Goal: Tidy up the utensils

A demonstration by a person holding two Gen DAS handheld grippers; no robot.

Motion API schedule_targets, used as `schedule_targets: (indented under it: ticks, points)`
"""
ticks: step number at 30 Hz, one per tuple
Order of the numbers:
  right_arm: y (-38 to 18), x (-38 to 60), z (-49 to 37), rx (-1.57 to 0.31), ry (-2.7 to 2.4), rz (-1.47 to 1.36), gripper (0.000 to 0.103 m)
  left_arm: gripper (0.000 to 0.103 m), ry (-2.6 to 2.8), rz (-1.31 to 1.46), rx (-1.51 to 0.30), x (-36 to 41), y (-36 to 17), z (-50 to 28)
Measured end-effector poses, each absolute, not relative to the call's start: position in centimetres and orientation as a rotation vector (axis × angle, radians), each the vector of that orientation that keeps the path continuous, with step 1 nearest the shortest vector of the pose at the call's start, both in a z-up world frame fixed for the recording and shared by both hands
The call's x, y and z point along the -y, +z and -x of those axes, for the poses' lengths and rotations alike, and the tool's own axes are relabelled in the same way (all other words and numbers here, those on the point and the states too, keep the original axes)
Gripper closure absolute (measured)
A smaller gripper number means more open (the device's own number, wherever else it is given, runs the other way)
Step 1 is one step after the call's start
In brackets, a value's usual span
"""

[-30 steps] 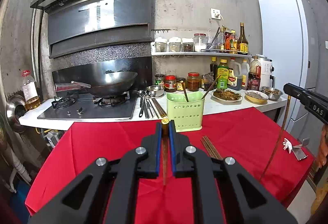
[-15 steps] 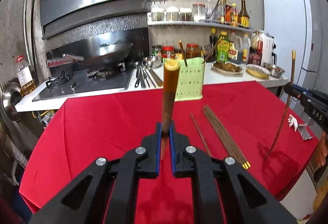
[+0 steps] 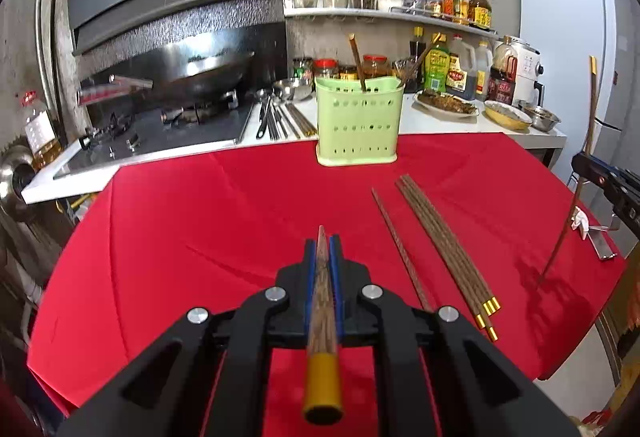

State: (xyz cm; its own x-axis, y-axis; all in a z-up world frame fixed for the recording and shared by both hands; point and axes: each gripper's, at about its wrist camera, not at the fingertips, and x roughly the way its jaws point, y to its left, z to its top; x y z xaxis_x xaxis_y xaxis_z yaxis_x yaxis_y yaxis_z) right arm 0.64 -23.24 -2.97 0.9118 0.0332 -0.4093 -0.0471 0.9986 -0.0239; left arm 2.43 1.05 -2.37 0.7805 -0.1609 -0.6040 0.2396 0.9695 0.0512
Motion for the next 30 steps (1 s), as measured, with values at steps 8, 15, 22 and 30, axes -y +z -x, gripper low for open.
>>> schedule_targets:
  ticks: [8,15,22,30]
  points:
    - [-2.4,22.7,-1.5,-0.398,0.074,0.022,0.096,0.096,-0.235,-0.219,-0.673,-0.8,-0.5,-1.3]
    - [-3.3,23.1,-1.8,-0.383,0.081,-0.003,0.096,0.096,-0.254,-0.232,-0.720,0.0,-2.2,-2.1]
    - [-4.2,23.9,-1.8,-0.410,0.070,-0.015,0.096,0.096,-0.270,-0.216,-0.740,0.4,-3.5,-3.1]
    - [-1.4,22.6,-4.7,-0.354,0.123,0.012,0.096,0.096,-0.265,-0.142,-0.635,-0.8,0.2,-5.0]
